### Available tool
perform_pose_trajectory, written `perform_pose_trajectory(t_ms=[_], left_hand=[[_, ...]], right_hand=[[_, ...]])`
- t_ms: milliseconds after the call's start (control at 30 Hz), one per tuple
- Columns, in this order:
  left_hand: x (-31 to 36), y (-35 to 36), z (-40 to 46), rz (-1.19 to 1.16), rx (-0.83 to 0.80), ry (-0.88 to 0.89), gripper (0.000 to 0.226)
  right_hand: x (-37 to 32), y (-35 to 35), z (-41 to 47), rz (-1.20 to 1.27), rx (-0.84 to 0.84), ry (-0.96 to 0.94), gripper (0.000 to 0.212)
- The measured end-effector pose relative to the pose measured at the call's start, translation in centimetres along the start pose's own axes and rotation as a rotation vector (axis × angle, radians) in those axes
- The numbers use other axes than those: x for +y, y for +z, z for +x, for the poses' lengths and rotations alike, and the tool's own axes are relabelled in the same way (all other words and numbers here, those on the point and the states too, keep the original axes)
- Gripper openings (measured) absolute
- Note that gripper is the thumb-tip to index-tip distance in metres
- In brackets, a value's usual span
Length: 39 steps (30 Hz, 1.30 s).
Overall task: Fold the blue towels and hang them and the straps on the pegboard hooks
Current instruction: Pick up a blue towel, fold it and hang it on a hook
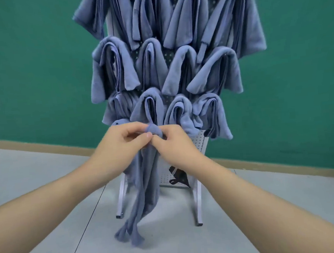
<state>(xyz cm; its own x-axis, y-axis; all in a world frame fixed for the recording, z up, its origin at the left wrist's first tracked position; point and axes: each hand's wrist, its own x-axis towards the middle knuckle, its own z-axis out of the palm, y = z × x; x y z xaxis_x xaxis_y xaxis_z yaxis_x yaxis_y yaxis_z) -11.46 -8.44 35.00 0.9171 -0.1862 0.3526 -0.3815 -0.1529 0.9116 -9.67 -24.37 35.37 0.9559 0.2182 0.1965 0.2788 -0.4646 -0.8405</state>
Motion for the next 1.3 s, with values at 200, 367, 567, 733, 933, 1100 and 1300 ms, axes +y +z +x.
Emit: perform_pose_trajectory(t_ms=[200,367,567,733,933,1100,1300], left_hand=[[1.5,3.1,-3.2,-0.083,0.249,0.082,0.029],[-1.3,2.3,-3.9,-0.115,-0.043,-0.235,0.063],[-1.9,0.9,-3.9,-0.031,-0.291,-0.422,0.024],[-0.4,0.0,-2.8,-0.169,-0.147,-0.282,0.018],[-1.0,-0.1,-1.8,-0.262,0.005,-0.22,0.02],[-4.1,0.3,-2.9,-0.372,-0.151,-0.345,0.041],[-6.5,2.1,-4.4,-0.03,-0.198,-0.525,0.023]], right_hand=[[-2.2,-2.5,-2.9,0.134,0.083,-0.018,0.034],[-2.7,-4.5,-4.0,0.427,0.139,0.07,0.033],[-1.7,-6.0,-4.6,0.593,0.16,0.103,0.03],[1.3,-4.0,-5.8,0.466,-0.206,0.147,0.044],[2.1,0.7,-5.0,0.199,-0.172,0.11,0.026],[1.1,-0.2,-2.2,0.293,0.156,0.078,0.022],[1.5,0.0,-0.1,0.481,0.23,0.292,0.026]])
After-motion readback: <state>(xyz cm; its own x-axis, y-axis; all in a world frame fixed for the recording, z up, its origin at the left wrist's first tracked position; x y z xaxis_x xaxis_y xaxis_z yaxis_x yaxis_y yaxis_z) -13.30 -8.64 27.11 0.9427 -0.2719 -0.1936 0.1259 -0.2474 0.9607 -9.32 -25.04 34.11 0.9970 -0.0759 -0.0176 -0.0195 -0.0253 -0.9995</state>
